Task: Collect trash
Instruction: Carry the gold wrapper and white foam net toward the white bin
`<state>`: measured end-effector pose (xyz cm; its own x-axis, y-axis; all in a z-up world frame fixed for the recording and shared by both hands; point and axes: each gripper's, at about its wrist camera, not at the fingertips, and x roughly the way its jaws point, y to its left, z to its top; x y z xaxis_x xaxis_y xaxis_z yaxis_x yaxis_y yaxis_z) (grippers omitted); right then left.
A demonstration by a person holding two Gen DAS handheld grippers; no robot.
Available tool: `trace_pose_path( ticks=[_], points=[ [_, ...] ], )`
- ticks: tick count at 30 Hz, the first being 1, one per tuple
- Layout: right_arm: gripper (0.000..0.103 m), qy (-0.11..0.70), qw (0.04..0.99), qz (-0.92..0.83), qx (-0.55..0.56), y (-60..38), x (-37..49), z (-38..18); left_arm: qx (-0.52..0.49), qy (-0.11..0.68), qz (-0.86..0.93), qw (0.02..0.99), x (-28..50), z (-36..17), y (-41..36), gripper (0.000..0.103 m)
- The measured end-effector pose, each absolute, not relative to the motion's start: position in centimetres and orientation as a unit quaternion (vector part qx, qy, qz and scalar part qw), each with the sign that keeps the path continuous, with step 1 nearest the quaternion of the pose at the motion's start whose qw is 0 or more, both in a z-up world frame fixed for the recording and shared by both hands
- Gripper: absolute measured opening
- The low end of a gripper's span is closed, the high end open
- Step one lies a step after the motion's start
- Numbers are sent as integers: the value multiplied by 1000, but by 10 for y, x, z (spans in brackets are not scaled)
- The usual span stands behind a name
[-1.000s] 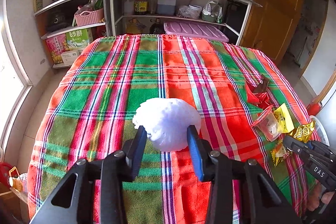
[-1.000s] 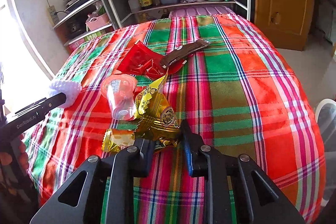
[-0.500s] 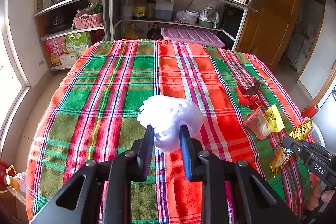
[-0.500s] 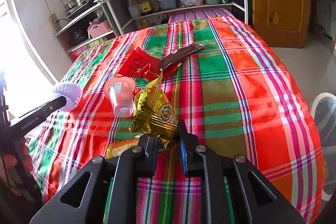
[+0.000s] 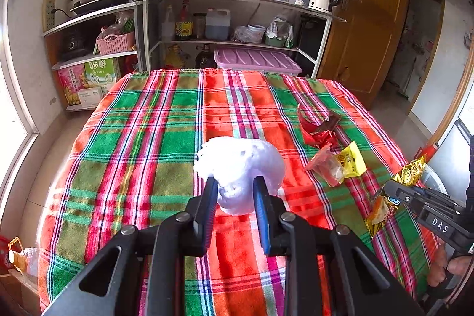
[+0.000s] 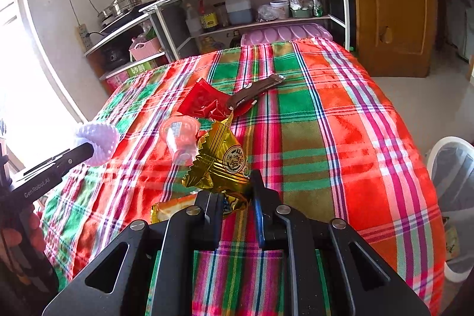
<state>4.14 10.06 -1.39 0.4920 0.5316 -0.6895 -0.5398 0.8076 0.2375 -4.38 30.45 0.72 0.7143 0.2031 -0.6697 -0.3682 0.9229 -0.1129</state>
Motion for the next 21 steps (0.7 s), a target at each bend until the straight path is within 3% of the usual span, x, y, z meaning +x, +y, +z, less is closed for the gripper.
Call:
trace_pose_path(
  ticks=[21],
  points=[
    [17,369,893,256,32,12,33,11,-63,331,66,939,-21,34,202,26]
  ],
)
